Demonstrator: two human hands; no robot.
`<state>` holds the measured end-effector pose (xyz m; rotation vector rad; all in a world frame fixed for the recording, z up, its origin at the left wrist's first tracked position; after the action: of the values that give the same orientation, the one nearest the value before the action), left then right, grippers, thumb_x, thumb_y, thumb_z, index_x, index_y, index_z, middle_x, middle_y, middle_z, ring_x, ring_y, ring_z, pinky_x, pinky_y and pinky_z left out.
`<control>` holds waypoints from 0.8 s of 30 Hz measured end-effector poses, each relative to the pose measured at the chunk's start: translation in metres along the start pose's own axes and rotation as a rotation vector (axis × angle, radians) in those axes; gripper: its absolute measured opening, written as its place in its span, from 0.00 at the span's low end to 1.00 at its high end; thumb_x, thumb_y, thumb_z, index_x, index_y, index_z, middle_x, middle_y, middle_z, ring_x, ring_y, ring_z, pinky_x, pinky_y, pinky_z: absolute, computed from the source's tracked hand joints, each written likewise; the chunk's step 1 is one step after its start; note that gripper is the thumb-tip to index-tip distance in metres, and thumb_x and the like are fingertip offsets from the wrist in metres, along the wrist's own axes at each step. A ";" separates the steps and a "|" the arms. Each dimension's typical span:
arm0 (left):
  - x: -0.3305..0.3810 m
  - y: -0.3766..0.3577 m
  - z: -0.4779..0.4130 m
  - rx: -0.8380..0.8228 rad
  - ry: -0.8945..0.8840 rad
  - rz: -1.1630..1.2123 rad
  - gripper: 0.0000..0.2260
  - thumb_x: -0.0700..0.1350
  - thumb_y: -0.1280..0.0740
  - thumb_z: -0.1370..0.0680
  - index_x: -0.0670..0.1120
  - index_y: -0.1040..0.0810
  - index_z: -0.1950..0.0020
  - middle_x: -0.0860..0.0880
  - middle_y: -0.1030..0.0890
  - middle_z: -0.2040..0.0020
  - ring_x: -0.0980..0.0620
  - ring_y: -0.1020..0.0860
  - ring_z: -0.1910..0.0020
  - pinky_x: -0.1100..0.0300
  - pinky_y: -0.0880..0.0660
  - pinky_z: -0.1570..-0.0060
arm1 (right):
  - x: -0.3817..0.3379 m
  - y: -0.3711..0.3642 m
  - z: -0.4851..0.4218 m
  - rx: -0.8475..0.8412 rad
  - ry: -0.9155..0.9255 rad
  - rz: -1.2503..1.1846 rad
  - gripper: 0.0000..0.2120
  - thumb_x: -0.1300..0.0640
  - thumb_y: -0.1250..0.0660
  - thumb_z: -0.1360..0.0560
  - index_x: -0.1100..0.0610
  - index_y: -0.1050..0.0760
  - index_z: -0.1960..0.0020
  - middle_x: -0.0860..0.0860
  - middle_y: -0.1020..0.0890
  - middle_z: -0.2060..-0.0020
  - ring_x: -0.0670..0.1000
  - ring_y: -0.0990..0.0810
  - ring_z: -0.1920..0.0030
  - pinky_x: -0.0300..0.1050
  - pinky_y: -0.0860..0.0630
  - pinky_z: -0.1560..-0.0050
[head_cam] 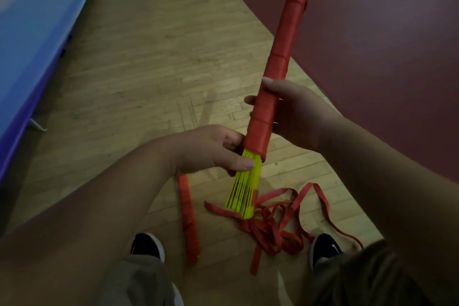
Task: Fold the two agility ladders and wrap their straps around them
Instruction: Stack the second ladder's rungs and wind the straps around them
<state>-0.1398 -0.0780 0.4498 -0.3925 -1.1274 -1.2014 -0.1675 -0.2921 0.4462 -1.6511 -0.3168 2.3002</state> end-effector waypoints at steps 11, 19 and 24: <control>0.005 0.000 0.000 -0.132 -0.085 0.031 0.18 0.47 0.26 0.22 0.43 0.17 0.33 0.46 0.12 0.37 0.46 0.15 0.36 0.53 0.20 0.33 | -0.002 -0.007 0.006 -0.176 0.047 -0.023 0.19 0.55 0.34 0.15 0.65 0.22 0.29 0.56 0.13 0.42 0.56 0.12 0.47 0.45 0.14 0.57; -0.001 0.003 -0.002 -0.112 0.028 -0.018 0.14 0.48 0.25 0.19 0.47 0.15 0.35 0.45 0.11 0.42 0.42 0.13 0.44 0.50 0.16 0.43 | 0.003 -0.005 0.003 -0.137 0.060 0.020 0.21 0.56 0.32 0.16 0.64 0.25 0.26 0.56 0.12 0.41 0.56 0.11 0.45 0.48 0.13 0.53; 0.000 0.003 0.001 -0.076 0.080 -0.121 0.10 0.48 0.27 0.16 0.47 0.14 0.36 0.45 0.12 0.46 0.52 0.14 0.51 0.55 0.18 0.53 | 0.006 -0.002 -0.001 -0.076 0.063 0.083 0.18 0.58 0.28 0.17 0.59 0.22 0.29 0.58 0.11 0.40 0.60 0.10 0.43 0.58 0.14 0.39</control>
<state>-0.1378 -0.0763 0.4509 -0.3352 -1.0506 -1.3579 -0.1681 -0.2879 0.4410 -1.8017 -0.3308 2.3165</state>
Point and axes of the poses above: each hand's wrist, its own z-axis away from the middle knuckle, its own y-axis out of the back of the hand, x = y × z, the point moved 2 cm from there along -z, towards the middle knuckle
